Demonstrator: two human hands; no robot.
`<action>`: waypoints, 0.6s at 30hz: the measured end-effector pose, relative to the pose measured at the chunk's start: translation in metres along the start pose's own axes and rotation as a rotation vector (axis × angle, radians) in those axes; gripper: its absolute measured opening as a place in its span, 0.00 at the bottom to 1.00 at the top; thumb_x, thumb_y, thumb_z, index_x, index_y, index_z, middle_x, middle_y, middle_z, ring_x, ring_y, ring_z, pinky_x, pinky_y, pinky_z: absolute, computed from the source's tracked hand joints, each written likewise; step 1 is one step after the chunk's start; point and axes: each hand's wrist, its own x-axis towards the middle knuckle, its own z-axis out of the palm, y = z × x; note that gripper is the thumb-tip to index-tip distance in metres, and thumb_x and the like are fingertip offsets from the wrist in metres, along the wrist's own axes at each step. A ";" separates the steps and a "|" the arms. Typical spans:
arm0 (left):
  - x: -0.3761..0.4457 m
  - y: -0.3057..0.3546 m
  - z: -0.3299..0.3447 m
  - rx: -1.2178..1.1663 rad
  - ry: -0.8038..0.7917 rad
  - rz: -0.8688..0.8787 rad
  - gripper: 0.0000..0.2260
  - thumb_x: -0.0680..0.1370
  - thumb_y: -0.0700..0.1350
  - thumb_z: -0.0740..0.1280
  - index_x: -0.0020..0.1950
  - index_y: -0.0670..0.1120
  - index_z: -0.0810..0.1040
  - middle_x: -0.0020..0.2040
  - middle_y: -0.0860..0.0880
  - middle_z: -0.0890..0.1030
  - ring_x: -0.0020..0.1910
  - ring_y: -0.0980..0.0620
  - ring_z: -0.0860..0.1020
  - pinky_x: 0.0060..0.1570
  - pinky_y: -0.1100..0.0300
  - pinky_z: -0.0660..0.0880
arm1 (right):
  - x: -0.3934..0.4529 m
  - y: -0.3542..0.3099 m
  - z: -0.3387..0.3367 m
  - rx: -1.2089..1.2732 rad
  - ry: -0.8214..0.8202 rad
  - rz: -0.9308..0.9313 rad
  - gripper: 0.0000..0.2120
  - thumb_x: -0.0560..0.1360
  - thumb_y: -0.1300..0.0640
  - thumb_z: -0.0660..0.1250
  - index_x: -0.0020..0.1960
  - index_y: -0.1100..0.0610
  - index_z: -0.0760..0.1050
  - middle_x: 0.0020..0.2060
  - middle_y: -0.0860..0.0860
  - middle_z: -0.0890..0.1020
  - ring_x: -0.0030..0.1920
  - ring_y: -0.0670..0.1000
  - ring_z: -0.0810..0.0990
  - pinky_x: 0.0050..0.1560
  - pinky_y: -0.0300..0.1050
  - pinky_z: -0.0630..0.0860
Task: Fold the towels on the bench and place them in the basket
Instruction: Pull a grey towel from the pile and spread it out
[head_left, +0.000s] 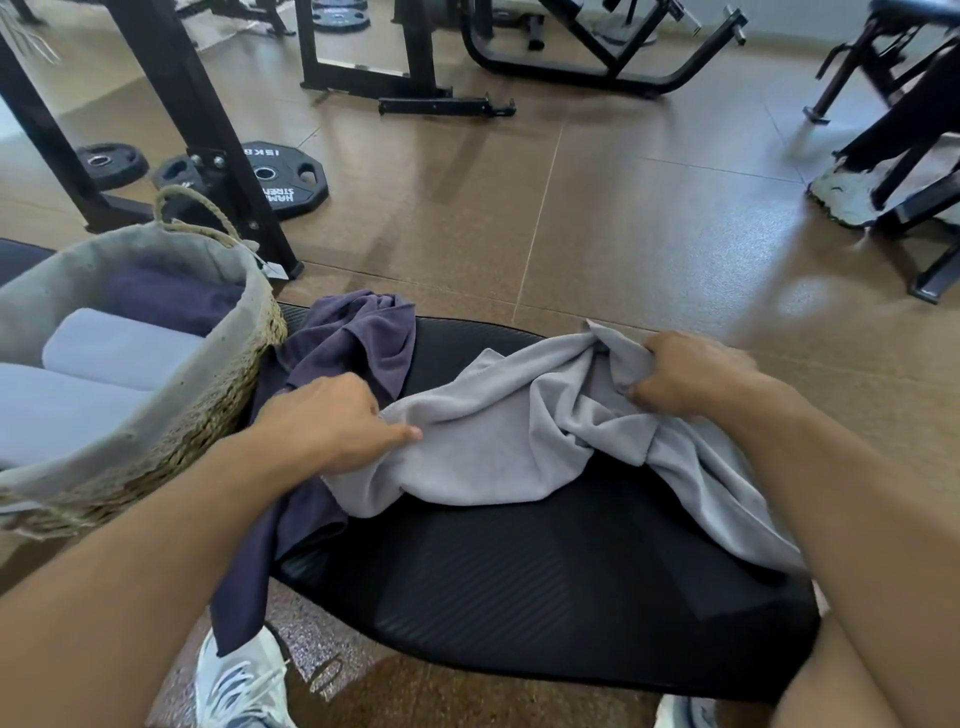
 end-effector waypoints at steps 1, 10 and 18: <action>-0.002 -0.003 -0.002 0.006 -0.083 0.003 0.26 0.70 0.70 0.67 0.33 0.47 0.76 0.33 0.51 0.81 0.35 0.50 0.80 0.37 0.58 0.73 | 0.000 0.002 0.000 -0.041 -0.017 0.016 0.12 0.76 0.48 0.68 0.56 0.52 0.77 0.55 0.52 0.83 0.57 0.57 0.81 0.47 0.48 0.70; -0.014 0.018 0.005 -0.644 0.427 0.156 0.15 0.70 0.61 0.74 0.39 0.50 0.81 0.36 0.53 0.83 0.38 0.52 0.81 0.40 0.54 0.77 | -0.029 -0.037 0.002 0.259 0.032 -0.146 0.07 0.74 0.48 0.65 0.45 0.49 0.69 0.45 0.50 0.79 0.47 0.57 0.77 0.45 0.49 0.72; -0.030 0.048 0.044 -0.741 0.271 0.310 0.12 0.68 0.59 0.71 0.46 0.56 0.85 0.34 0.59 0.81 0.31 0.62 0.76 0.38 0.58 0.76 | -0.074 -0.053 0.007 0.475 -0.336 -0.523 0.16 0.78 0.43 0.69 0.63 0.46 0.74 0.45 0.44 0.83 0.41 0.41 0.81 0.44 0.31 0.74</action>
